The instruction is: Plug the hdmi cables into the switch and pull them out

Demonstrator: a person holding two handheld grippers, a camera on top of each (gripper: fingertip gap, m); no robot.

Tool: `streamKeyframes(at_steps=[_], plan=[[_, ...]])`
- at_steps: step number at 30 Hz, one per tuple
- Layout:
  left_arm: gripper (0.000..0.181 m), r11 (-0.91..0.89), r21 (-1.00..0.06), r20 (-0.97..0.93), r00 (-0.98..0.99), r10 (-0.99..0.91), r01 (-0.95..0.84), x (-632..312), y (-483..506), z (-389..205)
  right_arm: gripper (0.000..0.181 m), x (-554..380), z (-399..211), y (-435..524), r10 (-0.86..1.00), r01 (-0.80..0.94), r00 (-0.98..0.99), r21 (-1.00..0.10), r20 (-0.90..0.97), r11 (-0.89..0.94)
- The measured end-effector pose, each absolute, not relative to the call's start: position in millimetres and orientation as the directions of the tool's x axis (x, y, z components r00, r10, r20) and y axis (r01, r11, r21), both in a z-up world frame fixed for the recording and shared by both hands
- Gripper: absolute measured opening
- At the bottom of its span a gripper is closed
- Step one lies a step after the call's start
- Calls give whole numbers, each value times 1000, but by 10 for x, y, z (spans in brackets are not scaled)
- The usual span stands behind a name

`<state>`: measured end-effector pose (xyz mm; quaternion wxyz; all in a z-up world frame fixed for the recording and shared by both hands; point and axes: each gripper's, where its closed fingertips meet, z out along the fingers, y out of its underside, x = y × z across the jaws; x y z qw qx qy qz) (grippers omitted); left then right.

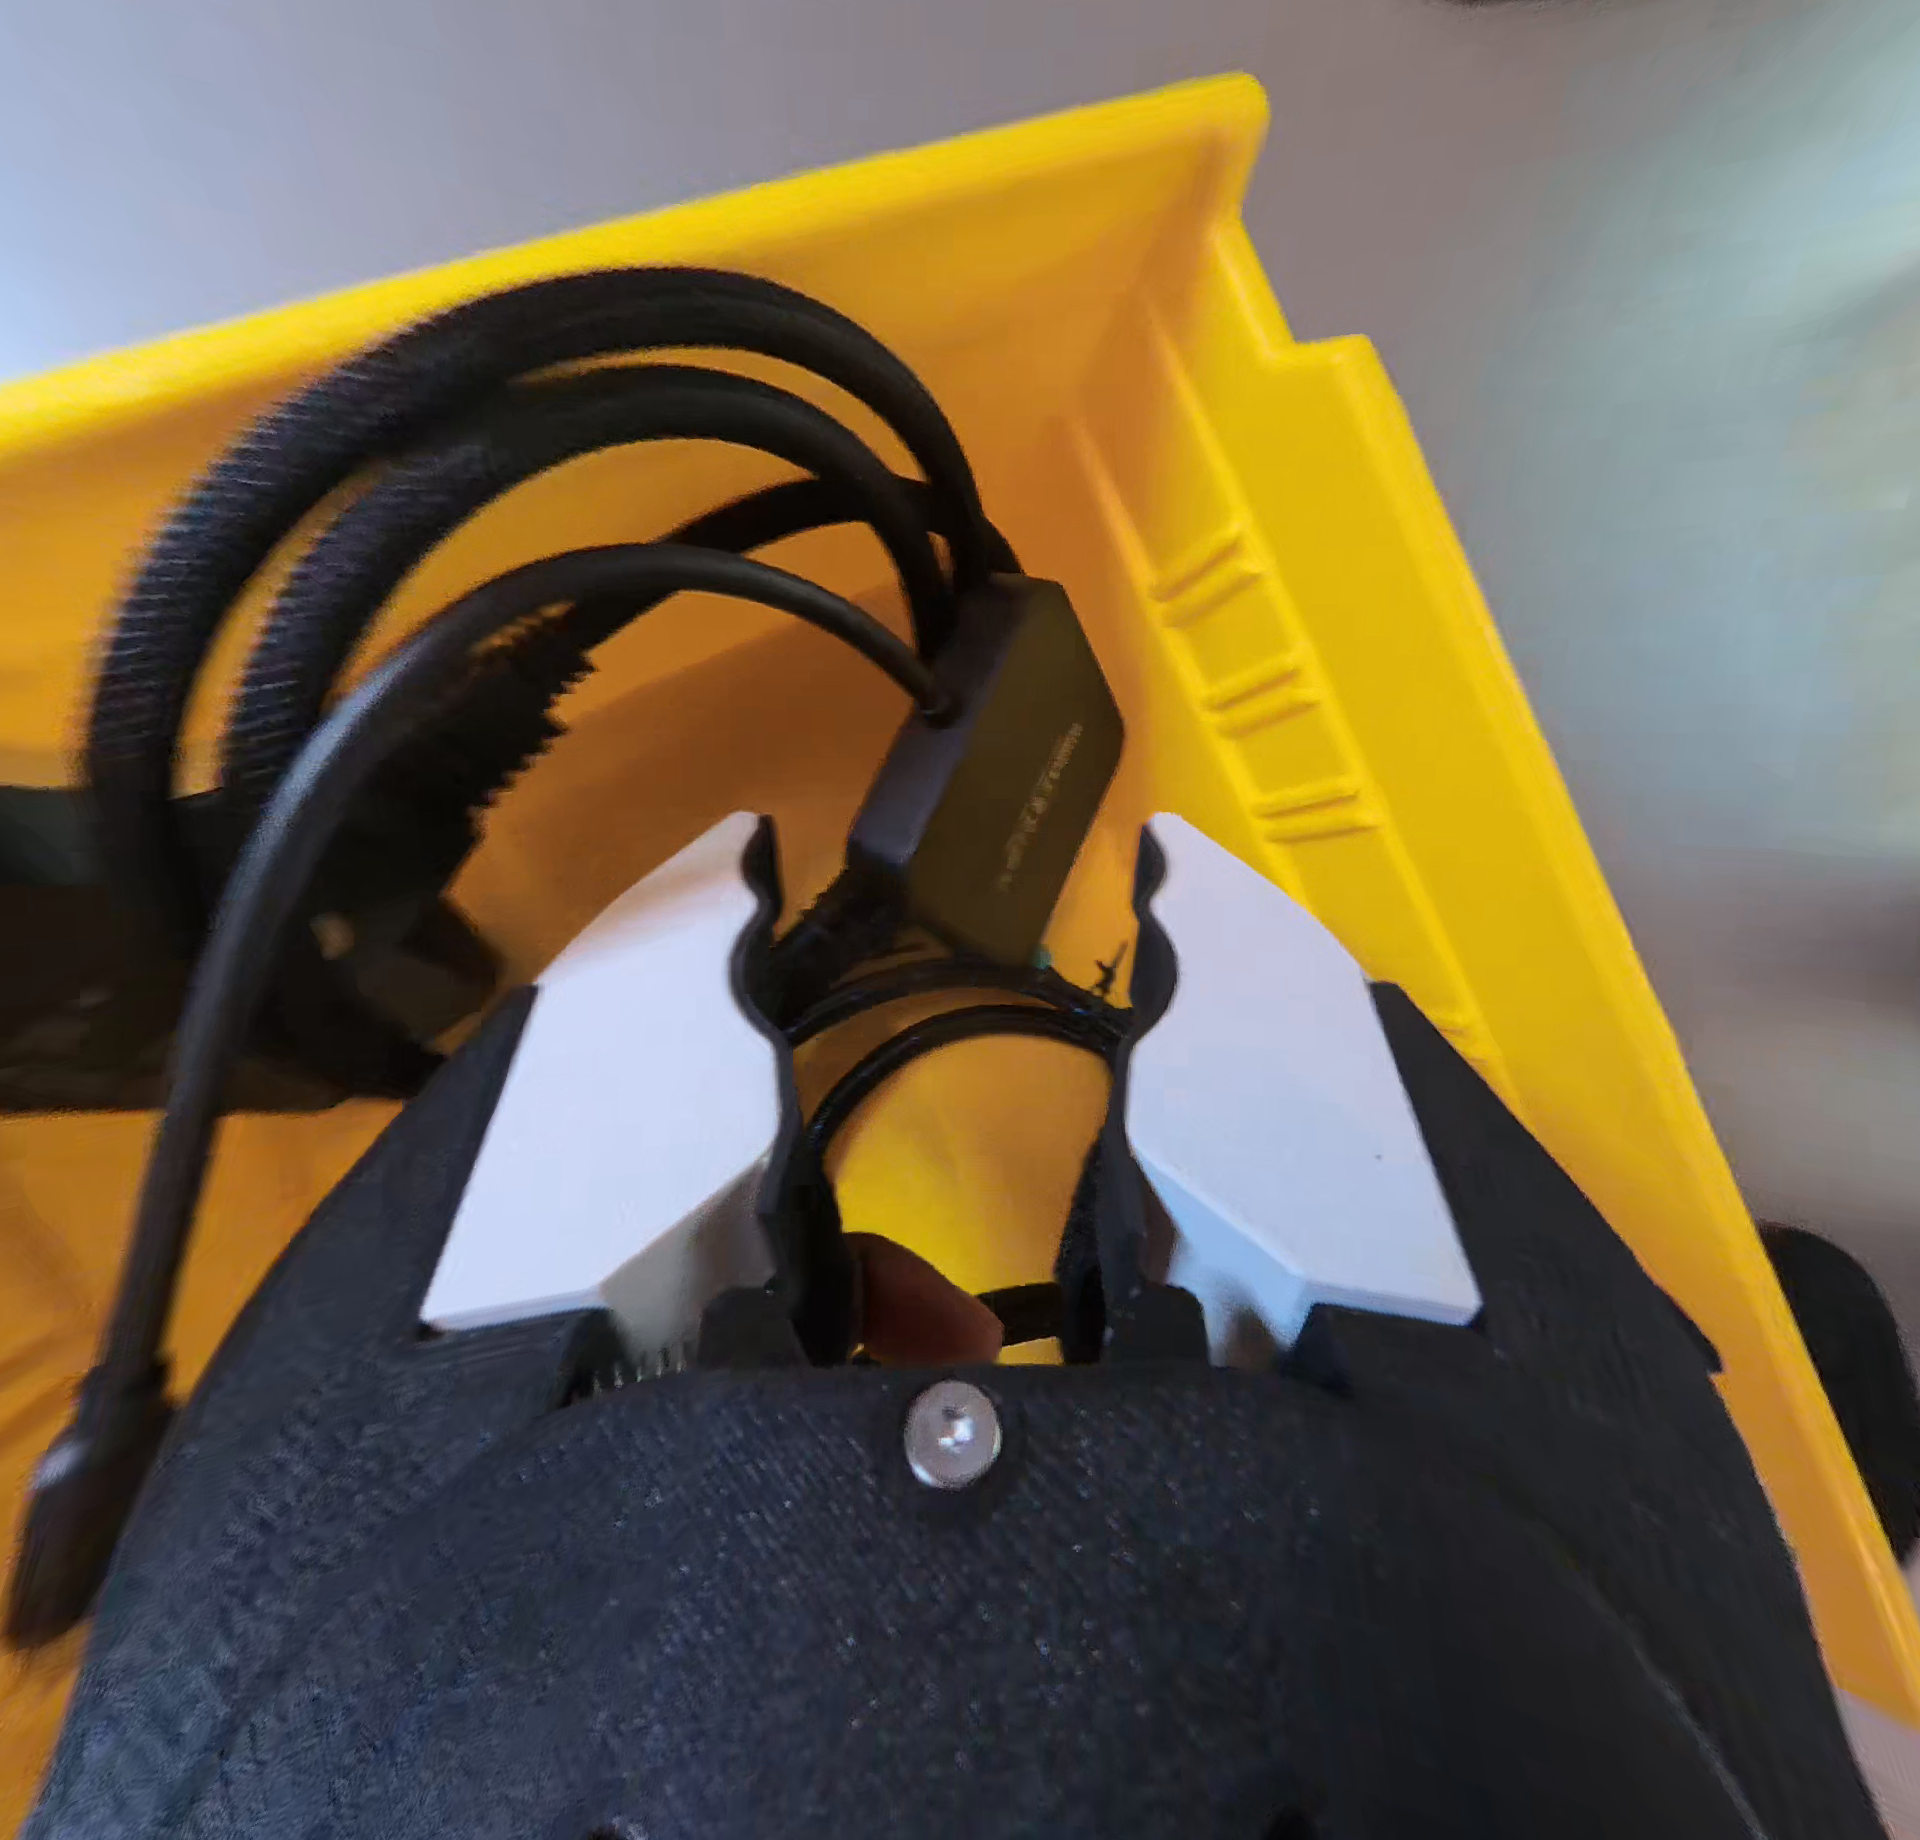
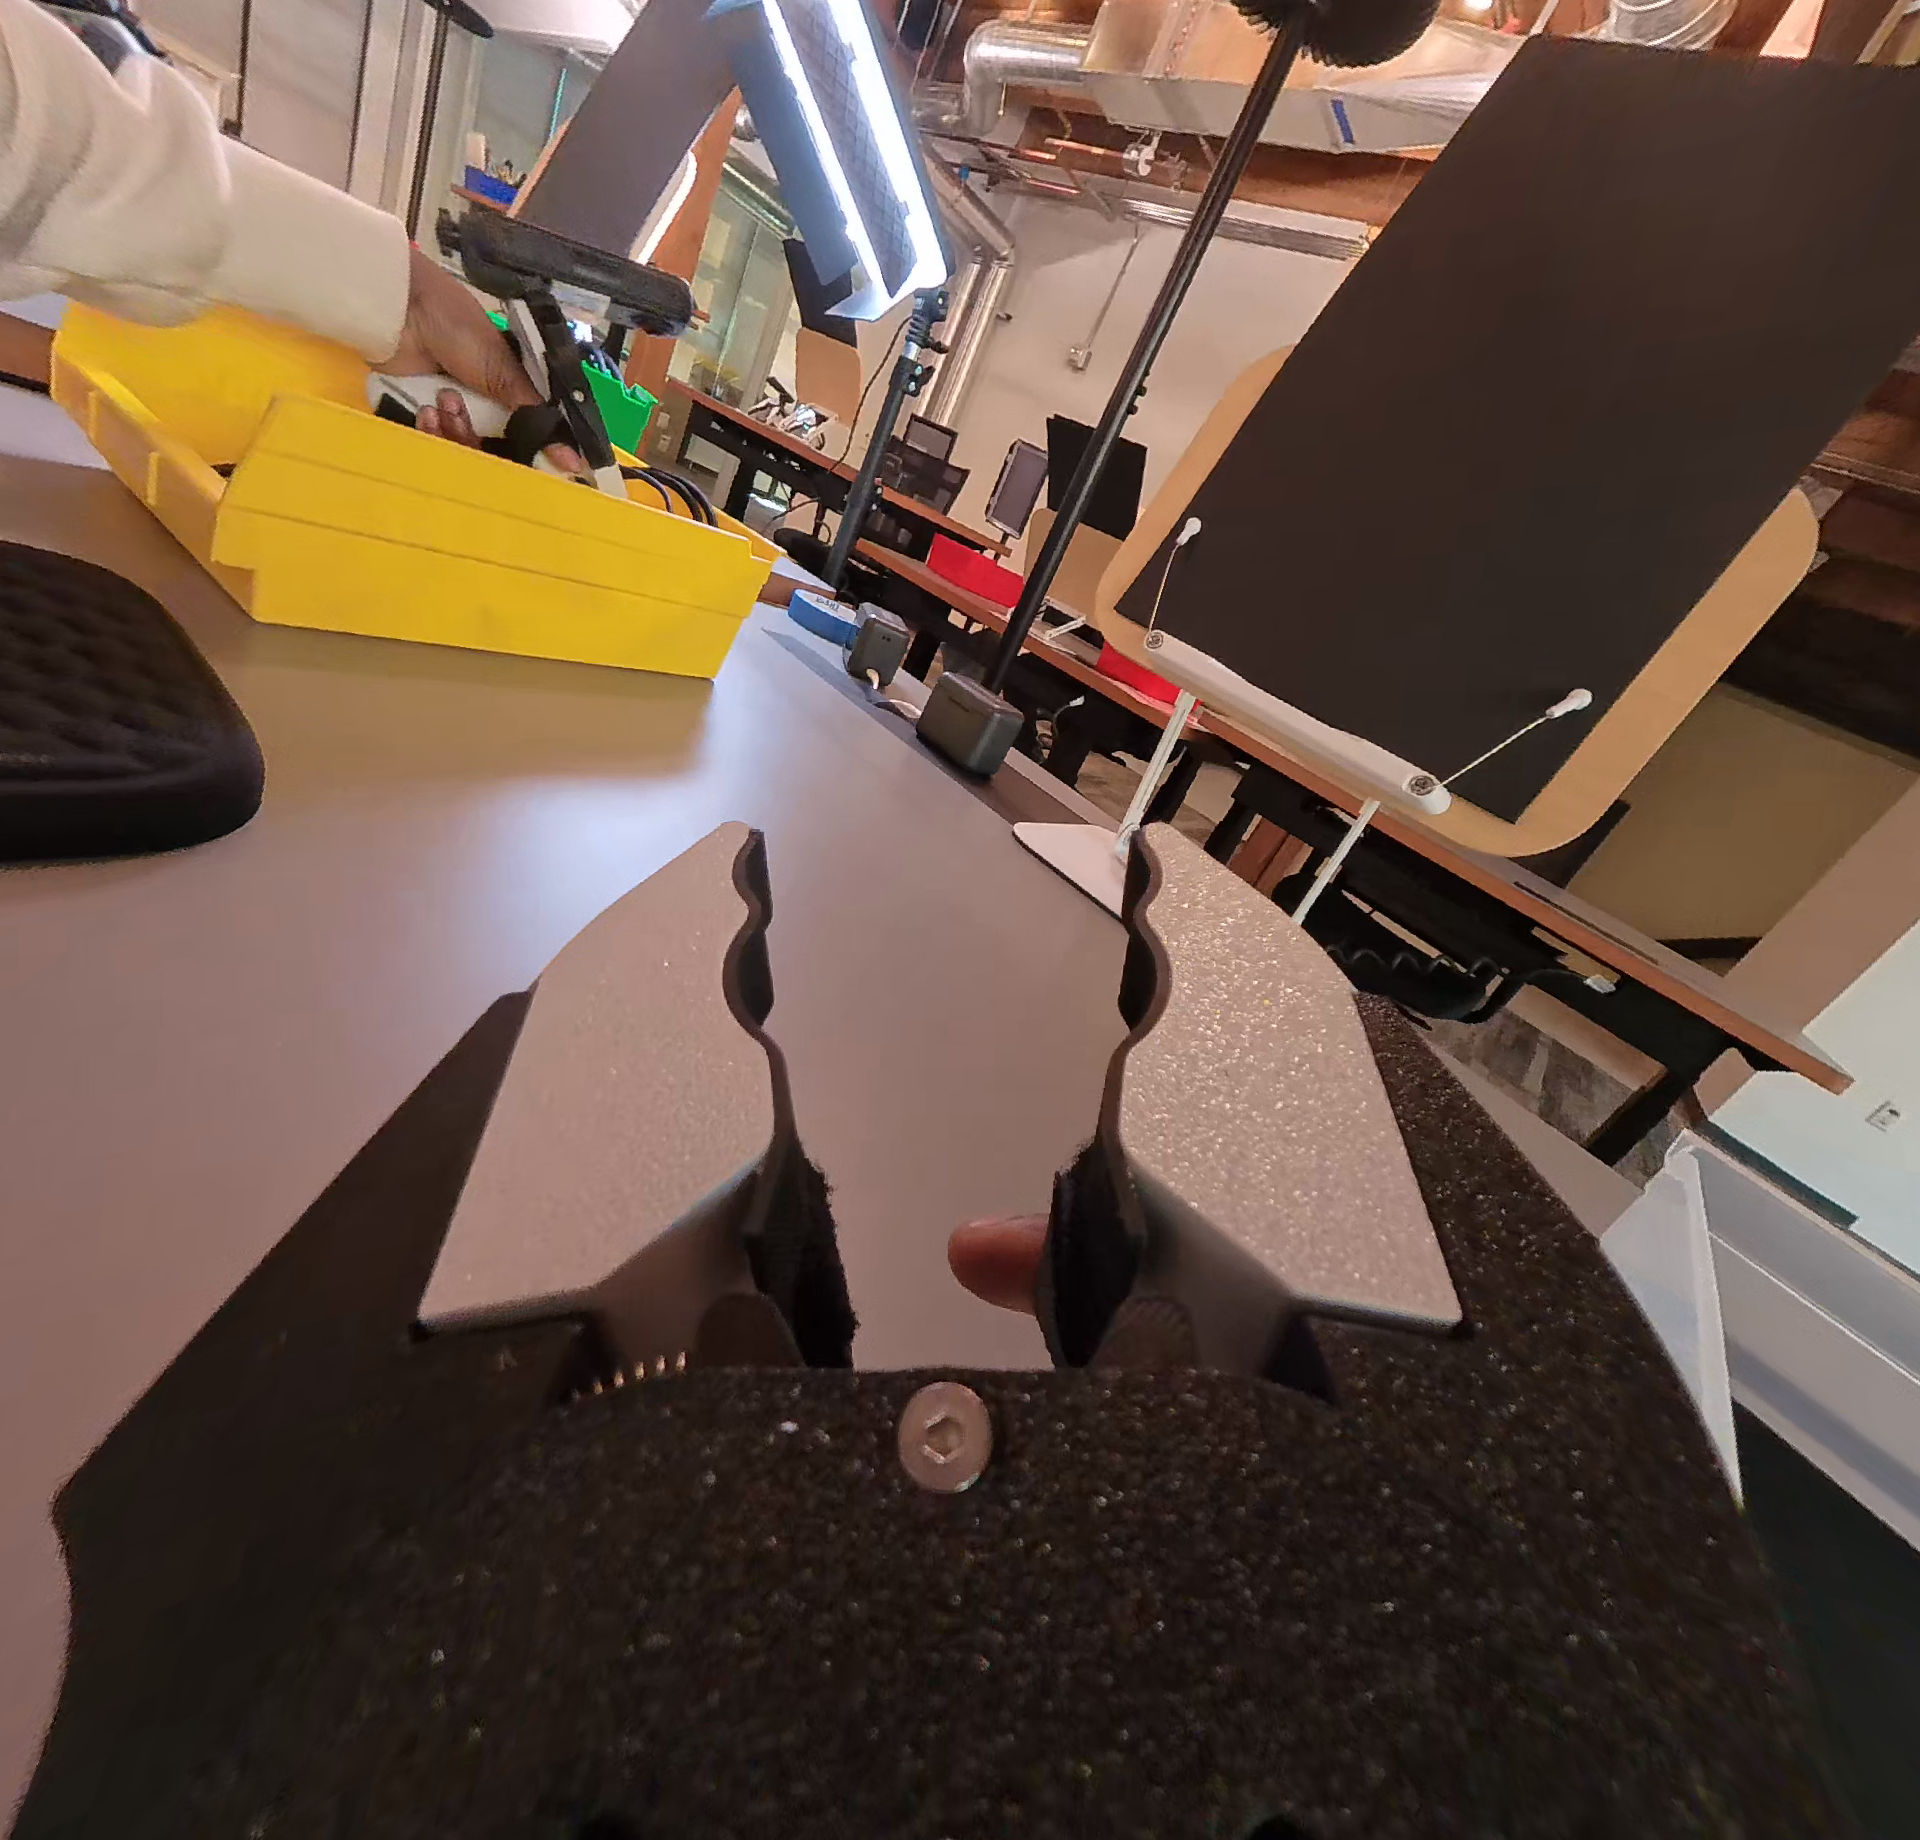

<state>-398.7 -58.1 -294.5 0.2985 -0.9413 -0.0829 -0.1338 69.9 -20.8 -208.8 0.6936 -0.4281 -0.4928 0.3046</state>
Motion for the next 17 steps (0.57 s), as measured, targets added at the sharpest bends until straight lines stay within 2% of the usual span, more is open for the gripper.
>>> streamKeyframes(at_steps=[2, 4, 8, 11, 14, 17], plan=[[34, -806, -546, 284, 955, 79, 229, -3996, -588, -2960, 66, 688, -2105, -199, 844, 8, 326, -894, 426, 448], [15, -764, -615, 294, 956, 5, 193, -3903, -585, -2812, 66, 677, -2122, -196, 845, 16, 320, -894, 429, 448], [14, -513, -827, 290, 956, -38, 230, -3808, -584, -2109, 65, 646, -2164, -202, 846, 34, 303, -892, 439, 450], [14, -222, -892, 427, 894, -136, 393, -3567, -694, -1391, 63, 600, -2223, -223, 848, 61, 273, -888, 454, 455], [14, -31, -806, 560, 744, -365, 592, -3075, -890, -834, 62, 546, -2261, -274, 856, 76, 236, -887, 460, 455], [14, -26, -645, 635, 517, -574, 764, -2448, -1051, -580, 64, 471, -2126, -385, 884, -3, 214, -904, 416, 427]])
